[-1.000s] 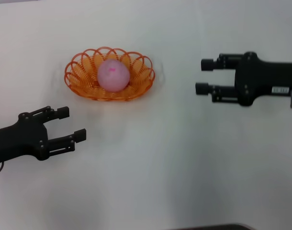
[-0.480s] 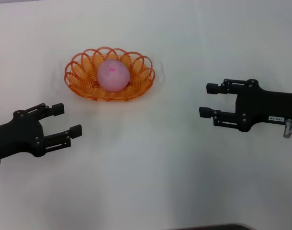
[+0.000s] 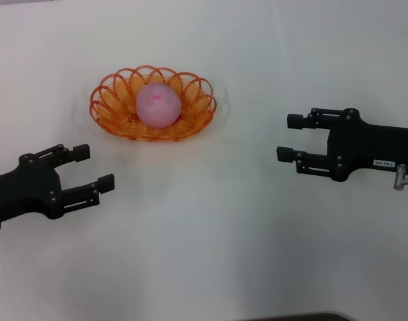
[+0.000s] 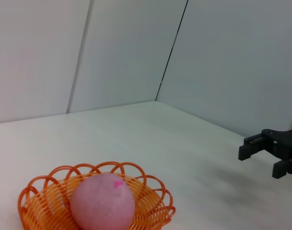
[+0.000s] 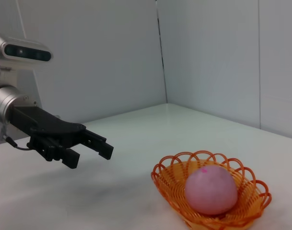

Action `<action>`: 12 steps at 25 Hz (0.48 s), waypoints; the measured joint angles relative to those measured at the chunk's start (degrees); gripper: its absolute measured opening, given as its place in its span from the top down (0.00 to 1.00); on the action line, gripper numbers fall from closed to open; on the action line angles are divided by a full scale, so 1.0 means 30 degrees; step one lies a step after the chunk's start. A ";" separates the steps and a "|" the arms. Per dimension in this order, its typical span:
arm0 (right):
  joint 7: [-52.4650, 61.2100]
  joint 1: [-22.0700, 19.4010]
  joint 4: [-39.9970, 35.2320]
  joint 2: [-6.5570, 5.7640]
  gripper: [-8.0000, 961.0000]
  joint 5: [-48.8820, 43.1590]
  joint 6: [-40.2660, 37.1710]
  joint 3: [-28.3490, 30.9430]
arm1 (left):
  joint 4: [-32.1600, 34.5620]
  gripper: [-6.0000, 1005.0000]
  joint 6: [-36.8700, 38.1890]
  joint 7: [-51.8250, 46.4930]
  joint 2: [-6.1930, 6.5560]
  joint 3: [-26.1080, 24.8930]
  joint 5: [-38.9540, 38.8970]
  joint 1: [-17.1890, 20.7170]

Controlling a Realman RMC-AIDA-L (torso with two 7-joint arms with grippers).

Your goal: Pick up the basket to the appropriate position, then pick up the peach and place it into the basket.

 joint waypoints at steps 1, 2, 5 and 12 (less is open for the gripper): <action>-0.0002 -0.0001 0.0003 0.0000 0.31 0.0019 0.0003 0.0002 | 0.0000 0.18 0.0000 0.0000 0.0000 0.0000 -0.0002 0.0005; -0.0004 0.0001 0.0005 0.0000 0.31 0.0035 0.0012 0.0005 | 0.0000 0.18 0.0000 0.0001 0.0000 0.0000 -0.0007 0.0005; -0.0008 0.0022 0.0011 0.0000 0.31 0.0061 0.0027 0.0008 | 0.0000 0.18 0.0001 0.0001 0.0000 0.0000 -0.0011 0.0004; -0.0010 0.0020 0.0014 0.0000 0.31 0.0095 0.0027 0.0008 | 0.0000 0.18 0.0001 0.0001 0.0000 -0.0001 -0.0011 0.0004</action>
